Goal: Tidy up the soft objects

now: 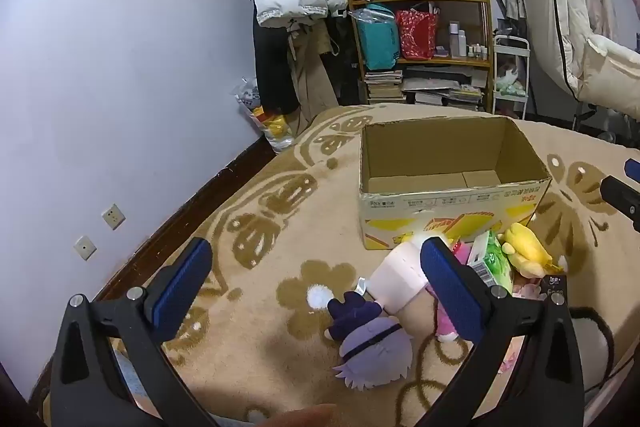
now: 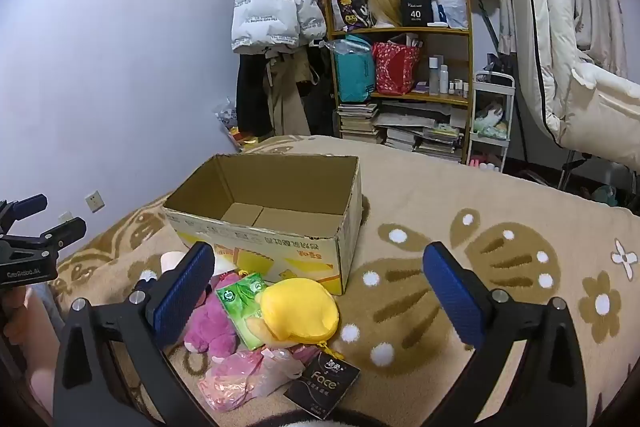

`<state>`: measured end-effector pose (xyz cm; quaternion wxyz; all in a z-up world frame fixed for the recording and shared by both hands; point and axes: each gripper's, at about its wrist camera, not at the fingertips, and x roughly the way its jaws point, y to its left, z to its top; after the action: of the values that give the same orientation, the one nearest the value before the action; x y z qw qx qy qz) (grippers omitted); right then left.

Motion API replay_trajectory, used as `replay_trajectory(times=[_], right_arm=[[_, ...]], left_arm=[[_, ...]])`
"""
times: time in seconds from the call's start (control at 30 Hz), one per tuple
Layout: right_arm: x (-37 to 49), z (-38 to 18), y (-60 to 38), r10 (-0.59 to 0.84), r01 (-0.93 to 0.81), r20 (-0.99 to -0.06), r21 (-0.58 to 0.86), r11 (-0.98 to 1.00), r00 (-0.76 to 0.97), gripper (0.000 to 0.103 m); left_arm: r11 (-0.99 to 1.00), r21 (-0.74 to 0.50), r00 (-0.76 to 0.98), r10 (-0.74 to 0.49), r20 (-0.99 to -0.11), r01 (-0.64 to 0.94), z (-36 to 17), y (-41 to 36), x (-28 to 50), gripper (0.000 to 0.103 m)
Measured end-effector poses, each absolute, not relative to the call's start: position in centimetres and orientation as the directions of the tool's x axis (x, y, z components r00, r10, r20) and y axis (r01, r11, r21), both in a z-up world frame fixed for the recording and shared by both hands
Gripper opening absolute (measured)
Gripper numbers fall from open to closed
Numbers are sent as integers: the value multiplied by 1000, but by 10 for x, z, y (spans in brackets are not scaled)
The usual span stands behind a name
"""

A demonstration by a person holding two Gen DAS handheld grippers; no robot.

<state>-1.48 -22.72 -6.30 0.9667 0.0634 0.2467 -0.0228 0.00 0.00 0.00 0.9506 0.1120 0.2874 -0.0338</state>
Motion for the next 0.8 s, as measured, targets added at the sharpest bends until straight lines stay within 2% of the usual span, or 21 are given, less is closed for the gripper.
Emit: replay_trajectory(times=[0.17, 0.2, 0.4, 0.8], right_arm=[[-20, -61, -229, -12, 78, -462, 123, 989, 887, 103], [-16, -63, -228, -19, 85, -489, 113, 990, 872, 103], [-15, -64, -232, -5, 87, -487, 145, 986, 873, 103], [-11, -65, -231, -26, 97, -499, 117, 988, 866, 103]], left_arm=[[967, 216, 816, 14, -577, 137, 0, -1, 1, 103], [967, 213, 817, 10, -577, 139, 0, -1, 1, 103], [969, 206, 816, 8, -578, 137, -4, 1, 4, 103], [970, 204, 818, 9, -575, 133, -2, 0, 2, 103]])
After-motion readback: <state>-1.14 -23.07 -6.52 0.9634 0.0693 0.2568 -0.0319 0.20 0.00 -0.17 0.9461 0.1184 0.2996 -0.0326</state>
